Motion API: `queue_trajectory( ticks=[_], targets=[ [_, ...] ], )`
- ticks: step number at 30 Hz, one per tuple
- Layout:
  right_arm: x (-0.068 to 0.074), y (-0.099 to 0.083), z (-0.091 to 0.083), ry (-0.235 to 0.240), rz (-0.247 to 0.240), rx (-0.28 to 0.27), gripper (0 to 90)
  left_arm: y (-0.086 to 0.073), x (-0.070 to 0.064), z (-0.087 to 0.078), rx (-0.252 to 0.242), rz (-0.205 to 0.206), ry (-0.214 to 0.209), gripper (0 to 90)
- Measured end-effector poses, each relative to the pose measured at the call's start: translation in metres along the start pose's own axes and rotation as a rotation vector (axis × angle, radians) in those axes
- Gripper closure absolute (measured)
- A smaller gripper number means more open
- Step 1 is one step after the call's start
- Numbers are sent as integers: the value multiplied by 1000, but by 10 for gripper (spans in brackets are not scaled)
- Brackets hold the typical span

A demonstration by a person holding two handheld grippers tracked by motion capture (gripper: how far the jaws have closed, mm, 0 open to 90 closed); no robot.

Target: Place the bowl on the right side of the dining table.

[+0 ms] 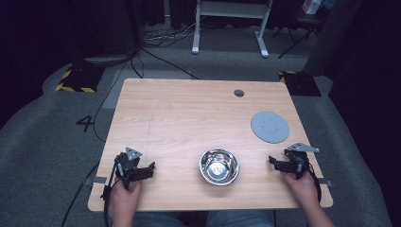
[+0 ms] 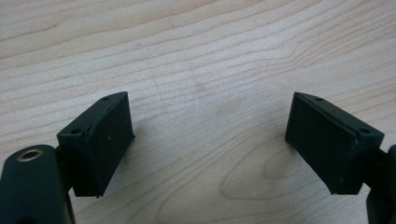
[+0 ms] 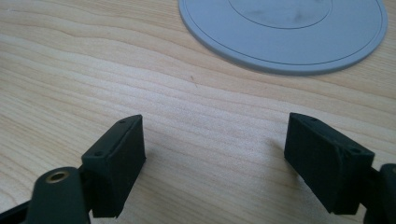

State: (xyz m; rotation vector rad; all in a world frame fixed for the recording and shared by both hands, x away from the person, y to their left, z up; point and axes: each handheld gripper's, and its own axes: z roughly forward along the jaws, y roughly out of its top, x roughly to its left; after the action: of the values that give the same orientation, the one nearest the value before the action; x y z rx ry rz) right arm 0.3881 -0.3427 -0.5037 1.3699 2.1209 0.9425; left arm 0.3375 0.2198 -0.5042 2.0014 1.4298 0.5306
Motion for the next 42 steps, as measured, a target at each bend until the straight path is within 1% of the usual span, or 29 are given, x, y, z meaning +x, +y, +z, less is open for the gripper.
queue_trajectory(
  ticks=[9,11,12,13,14,17,20,21,22,23,24,25,26,27,28,29,31,33,34,35,37,38,42],
  targets=[
    [0,1,0,3,0,1,208,0,0,0,0,0,0,152],
    [-1,2,0,3,-1,10,243,0,0,0,0,-1,0,152],
    [-1,2,0,3,-1,10,243,0,0,0,0,0,0,152],
    [-1,3,-1,8,0,22,262,0,0,0,0,0,0,152],
    [-3,7,-2,21,5,50,300,0,0,0,0,0,0,152],
    [-5,13,-5,51,27,67,301,0,0,0,0,0,0,152],
    [-4,18,-8,60,27,80,301,0,0,0,0,0,0,152],
    [-1,26,-13,65,18,87,303,0,0,0,0,0,0,152],
    [-1,26,-13,65,18,87,303,0,0,0,0,0,0,152],
    [3,34,-19,67,14,85,308,0,0,0,0,0,0,152],
    [4,38,-21,75,15,80,311,0,0,0,-1,0,0,152],
    [5,41,-23,82,25,77,312,0,0,0,0,0,0,152],
    [5,41,-23,82,25,77,312,0,0,0,0,0,0,152],
    [9,49,-28,87,27,70,313,0,0,0,0,0,0,152],
    [9,49,-28,87,27,70,313,0,0,0,0,0,0,152],
    [11,56,-32,93,23,63,313,0,0,0,0,0,0,152],
    [13,59,-34,95,23,57,313,0,0,0,0,0,0,152],
    [17,68,-41,98,6,42,313,0,0,0,0,0,0,152],
    [17,68,-41,98,6,42,313,0,0,0,-1,0,0,152],
    [20,73,-45,101,-5,32,311,0,0,0,-1,-1,0,152],
    [21,75,-47,108,-6,31,310,0,0,0,-1,-2,0,152],
    [23,78,-50,116,-4,28,309,-1,0,0,-1,-2,-1,152],
    [33,89,-57,130,-23,14,307,-1,0,0,-1,-1,-1,152]
  ],
)
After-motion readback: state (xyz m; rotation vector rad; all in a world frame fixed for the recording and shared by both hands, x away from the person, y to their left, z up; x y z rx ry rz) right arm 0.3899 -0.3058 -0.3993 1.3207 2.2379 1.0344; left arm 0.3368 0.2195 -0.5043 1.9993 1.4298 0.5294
